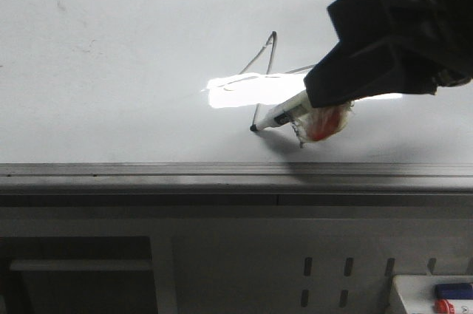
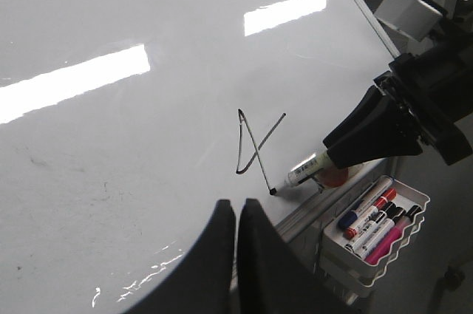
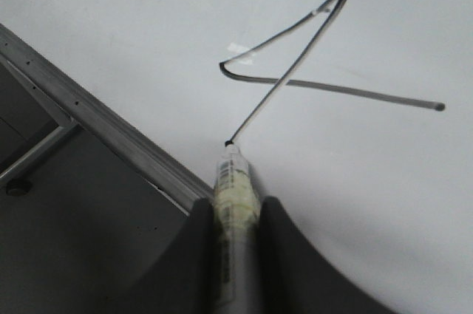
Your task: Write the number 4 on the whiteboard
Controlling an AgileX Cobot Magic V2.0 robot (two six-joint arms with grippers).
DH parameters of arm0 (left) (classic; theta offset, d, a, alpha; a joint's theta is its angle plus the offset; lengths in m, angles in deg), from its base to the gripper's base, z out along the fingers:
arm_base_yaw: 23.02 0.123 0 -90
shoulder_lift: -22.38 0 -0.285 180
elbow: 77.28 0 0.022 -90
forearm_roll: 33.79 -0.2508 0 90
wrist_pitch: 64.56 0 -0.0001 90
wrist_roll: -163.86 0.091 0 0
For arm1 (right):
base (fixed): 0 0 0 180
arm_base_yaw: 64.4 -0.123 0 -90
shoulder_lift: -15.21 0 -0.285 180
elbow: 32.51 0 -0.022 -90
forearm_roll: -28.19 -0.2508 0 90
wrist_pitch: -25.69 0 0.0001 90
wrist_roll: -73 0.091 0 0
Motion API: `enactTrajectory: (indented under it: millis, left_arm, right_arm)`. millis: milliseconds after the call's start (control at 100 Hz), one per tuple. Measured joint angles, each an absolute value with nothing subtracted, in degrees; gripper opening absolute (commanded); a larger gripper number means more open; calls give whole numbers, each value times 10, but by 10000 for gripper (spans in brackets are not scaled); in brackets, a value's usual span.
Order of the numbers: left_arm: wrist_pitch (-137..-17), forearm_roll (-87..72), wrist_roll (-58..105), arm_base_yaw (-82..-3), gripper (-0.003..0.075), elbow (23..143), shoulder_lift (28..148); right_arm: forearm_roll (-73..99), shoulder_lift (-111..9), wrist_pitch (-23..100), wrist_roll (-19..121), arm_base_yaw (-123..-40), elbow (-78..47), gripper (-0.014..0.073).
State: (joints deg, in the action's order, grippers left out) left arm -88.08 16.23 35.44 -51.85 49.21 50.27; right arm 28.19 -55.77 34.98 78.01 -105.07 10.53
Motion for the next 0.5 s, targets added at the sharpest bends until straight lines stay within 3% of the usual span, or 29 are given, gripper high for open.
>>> enactTrajectory:
  millis: [220, 500]
  left_arm:
    - [-881, 162, 354, -519, -20, 492, 503]
    - [-879, 184, 354, -519, -19, 492, 503]
  right_arm:
    - [282, -539, 359, 780, -1051, 106, -44]
    - [289, -439, 498, 780, -1067, 22, -45]
